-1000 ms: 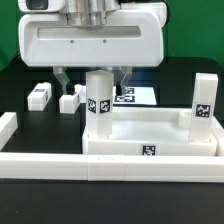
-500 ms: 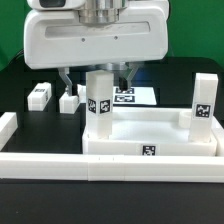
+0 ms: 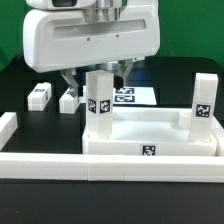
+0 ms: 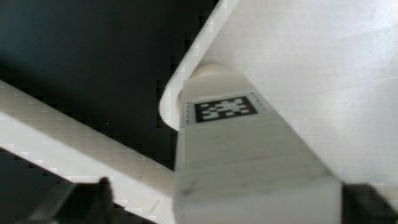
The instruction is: Assemble desk
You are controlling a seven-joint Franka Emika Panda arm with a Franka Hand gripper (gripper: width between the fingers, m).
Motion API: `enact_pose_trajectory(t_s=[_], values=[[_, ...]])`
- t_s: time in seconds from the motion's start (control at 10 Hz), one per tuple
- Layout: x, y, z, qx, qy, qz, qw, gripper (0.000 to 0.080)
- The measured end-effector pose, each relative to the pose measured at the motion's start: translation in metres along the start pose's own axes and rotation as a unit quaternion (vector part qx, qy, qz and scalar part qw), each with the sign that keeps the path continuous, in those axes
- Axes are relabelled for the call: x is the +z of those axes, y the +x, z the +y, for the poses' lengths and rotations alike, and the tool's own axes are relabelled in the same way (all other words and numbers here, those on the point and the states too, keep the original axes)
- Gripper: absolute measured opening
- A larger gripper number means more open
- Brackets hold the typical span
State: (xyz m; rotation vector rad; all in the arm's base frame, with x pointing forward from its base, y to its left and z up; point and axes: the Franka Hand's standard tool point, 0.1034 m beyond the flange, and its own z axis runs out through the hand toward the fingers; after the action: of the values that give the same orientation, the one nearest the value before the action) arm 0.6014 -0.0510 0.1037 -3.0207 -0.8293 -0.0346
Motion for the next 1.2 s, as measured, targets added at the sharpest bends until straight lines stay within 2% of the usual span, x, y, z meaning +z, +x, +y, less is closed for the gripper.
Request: enact_pose_trajectory(t_s=[0.1,0.2,0.3,0.4,0.5,0.8,0.9,1.2], values=[[0.0001,-0.0001,0.0001,0.002,0.000,0.000,1.000,0.0426],[0.0002,-0.0001,-0.0001,0.011,0.000,0.000,1.000,0.0426],[0.0003,-0.0003,0.0000,0.011,0.000,0.000,1.000,0.0288],[0.0004,-0.0002,-0.0001,0.016,0.001,0.000,1.000,0.0288],[0.0009,-0.0001,-0.0005,0.079,0.004,0.000,0.997,0.0288],[0.0012,0.0007,0.0007,0.258,0.007,-0.005,0.966,0.0288],[0.0012,0.0021,-0.0004,0.312,0.006,-0.004,0.950,0.0288],[0.0014,0.0025,-0.0008,0.503,0.003,-0.001,0.864,0.0288]])
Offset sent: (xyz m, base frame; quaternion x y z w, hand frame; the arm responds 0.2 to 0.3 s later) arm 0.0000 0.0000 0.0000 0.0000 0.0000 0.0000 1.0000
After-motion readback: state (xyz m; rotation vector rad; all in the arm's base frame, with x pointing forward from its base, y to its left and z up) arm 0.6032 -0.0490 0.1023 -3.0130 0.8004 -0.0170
